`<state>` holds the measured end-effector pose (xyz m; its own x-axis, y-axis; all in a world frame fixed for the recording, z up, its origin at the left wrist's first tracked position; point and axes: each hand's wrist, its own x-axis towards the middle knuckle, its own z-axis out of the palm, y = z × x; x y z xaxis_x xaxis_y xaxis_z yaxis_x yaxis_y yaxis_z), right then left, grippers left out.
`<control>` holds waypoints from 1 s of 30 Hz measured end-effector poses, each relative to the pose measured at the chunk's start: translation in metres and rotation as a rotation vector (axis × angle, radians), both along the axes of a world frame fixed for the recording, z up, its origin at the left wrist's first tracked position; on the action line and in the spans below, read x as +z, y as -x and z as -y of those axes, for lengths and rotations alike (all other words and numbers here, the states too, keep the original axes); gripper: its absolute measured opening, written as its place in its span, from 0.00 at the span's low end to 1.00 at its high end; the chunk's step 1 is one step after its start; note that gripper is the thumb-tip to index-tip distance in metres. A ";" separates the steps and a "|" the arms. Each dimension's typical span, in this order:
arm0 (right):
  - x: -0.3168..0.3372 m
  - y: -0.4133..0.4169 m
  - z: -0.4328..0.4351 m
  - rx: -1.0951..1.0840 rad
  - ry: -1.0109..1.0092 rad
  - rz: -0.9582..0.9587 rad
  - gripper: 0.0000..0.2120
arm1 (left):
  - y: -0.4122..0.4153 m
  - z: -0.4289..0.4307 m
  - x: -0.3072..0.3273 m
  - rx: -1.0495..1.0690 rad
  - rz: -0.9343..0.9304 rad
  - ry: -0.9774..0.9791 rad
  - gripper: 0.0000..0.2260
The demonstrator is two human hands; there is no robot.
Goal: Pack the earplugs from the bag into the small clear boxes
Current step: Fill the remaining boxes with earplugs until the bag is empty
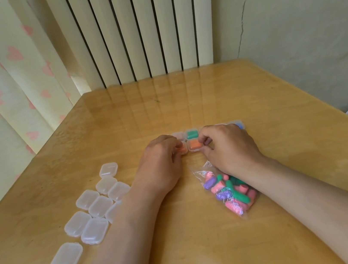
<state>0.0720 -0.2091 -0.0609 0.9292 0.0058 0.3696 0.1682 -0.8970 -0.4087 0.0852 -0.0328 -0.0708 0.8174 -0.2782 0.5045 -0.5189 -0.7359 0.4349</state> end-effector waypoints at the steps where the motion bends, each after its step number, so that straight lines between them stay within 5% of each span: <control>1: 0.000 0.000 0.000 0.001 -0.003 0.000 0.03 | 0.000 0.000 0.000 -0.003 -0.001 0.001 0.08; 8: 0.002 0.002 0.001 -0.004 -0.056 -0.020 0.10 | 0.002 0.000 0.001 -0.006 -0.005 0.018 0.09; 21: 0.010 0.010 0.007 0.014 -0.229 0.032 0.08 | 0.008 -0.004 0.005 0.020 0.013 0.011 0.10; 30: 0.012 0.016 0.000 0.036 -0.213 0.004 0.08 | 0.009 -0.047 0.047 0.364 -0.103 -0.231 0.13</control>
<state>0.0565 -0.2096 -0.0492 0.9282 -0.0400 0.3699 0.2005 -0.7837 -0.5879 0.0762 0.0144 -0.0233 0.9258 -0.0593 0.3733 -0.1708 -0.9467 0.2732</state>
